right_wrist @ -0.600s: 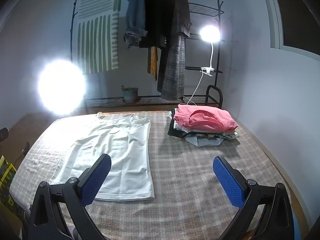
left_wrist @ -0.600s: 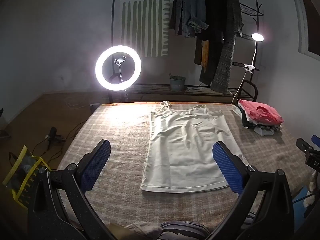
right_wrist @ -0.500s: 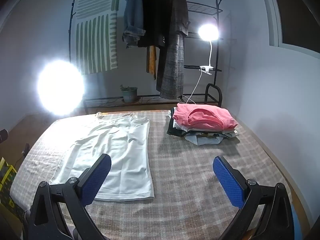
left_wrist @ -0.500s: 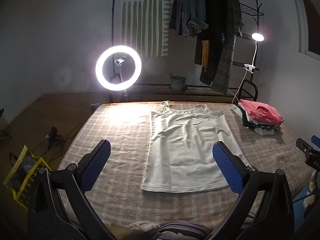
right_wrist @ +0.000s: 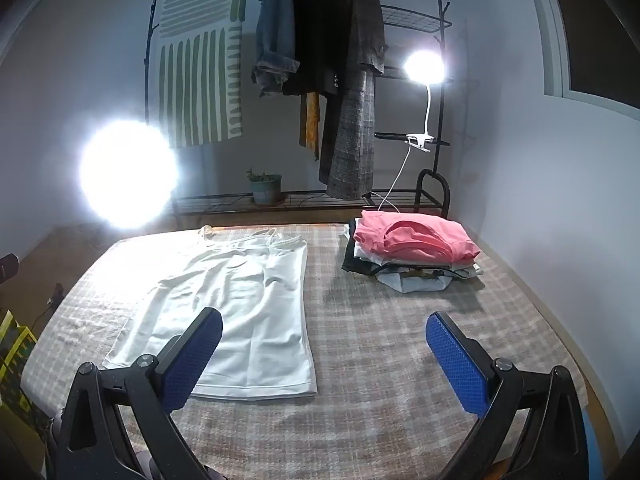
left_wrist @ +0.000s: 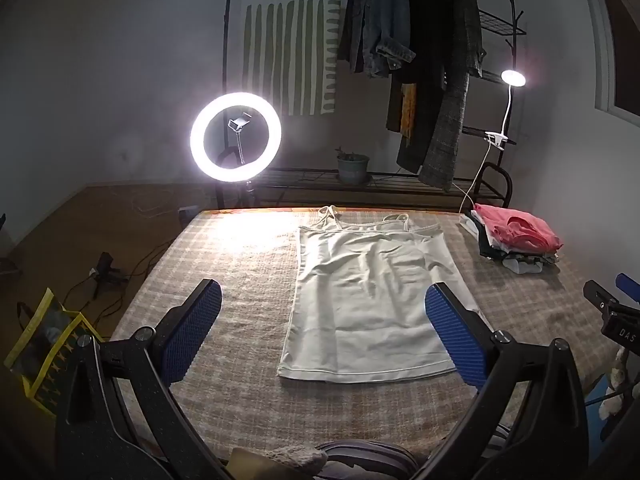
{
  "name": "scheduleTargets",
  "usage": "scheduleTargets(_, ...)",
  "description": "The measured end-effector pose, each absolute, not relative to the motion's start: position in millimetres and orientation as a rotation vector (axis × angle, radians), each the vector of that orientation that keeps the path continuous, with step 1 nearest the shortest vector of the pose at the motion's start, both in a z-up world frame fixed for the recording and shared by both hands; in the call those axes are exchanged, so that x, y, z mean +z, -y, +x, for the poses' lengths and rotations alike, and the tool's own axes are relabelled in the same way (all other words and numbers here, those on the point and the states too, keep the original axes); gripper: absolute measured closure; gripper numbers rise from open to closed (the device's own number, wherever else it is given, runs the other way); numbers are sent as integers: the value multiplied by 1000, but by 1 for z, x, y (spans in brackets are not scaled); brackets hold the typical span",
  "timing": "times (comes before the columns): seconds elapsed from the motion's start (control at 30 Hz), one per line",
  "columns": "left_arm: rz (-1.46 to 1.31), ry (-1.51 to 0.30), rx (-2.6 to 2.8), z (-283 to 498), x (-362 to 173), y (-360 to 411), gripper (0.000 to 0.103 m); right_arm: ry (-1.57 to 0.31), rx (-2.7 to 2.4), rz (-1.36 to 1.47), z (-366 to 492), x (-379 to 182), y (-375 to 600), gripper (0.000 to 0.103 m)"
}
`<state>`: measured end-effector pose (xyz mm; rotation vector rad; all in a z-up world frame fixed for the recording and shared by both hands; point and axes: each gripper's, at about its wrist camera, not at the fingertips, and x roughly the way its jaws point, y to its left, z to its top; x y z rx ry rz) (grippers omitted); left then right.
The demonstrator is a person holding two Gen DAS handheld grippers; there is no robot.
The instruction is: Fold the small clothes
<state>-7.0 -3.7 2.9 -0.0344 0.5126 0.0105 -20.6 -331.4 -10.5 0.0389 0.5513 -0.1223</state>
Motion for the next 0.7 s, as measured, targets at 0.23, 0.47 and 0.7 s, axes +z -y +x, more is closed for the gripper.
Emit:
scheduleTargets(0.23,-35,-509,9,-8,7,2,0,-549,-122,40,-22,-8,331,0)
scheduleTargets(0.47,-36,-509,11,-10,14,0,0,-551,-119,42,-22,-8,331,0)
scheduleTargets(0.7,-36,-508,11,-10,11,0,0,-552,-117,42,-22,-9,332,0)
